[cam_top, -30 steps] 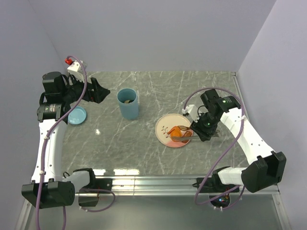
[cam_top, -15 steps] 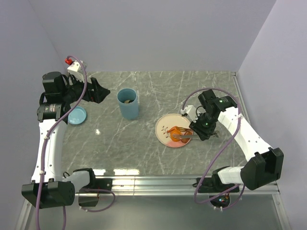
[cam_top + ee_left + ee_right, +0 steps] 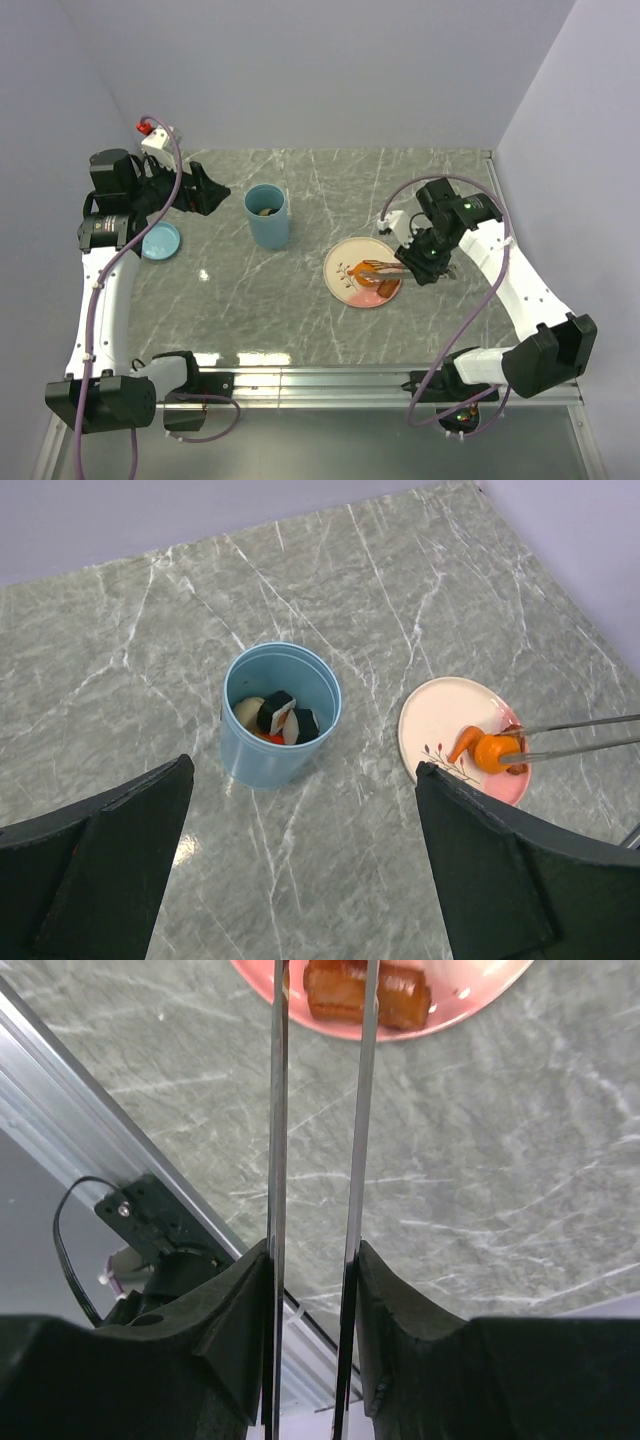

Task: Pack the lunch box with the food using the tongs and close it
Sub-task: Pick up the food using the clamp, then place the food into the lunch box

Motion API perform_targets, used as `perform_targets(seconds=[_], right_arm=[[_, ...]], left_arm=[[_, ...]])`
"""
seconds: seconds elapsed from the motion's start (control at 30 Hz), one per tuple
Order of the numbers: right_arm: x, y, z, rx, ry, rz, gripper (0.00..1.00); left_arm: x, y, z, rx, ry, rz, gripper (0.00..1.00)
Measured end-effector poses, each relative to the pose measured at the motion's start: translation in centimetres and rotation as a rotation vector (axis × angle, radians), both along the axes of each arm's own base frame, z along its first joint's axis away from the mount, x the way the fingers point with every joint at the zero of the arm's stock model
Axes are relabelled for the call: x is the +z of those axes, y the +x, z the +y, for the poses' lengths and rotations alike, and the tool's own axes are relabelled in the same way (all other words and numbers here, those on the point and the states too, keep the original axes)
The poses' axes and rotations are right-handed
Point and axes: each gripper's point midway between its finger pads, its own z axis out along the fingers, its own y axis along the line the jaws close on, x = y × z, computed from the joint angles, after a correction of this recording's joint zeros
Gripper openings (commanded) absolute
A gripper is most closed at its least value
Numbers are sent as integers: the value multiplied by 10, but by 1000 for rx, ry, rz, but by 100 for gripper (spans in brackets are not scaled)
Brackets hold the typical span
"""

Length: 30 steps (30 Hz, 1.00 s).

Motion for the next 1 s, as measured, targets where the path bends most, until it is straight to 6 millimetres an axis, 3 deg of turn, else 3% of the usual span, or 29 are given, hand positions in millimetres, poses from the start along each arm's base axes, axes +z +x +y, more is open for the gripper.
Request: perform_targets(seconds=[0.3, 0.63, 0.8, 1.0], right_arm=[[49, 23, 27, 18, 138, -103, 31], [124, 93, 93, 3, 374, -236, 32], [130, 123, 134, 24, 430, -244, 33], [117, 134, 182, 72, 445, -219, 36]], left_arm=[[0, 3, -1, -6, -3, -3, 99], [-1, 8, -1, -1, -16, 1, 99], [-4, 12, -1, 3, -29, 21, 99], [-3, 15, -1, 8, -44, 21, 99]])
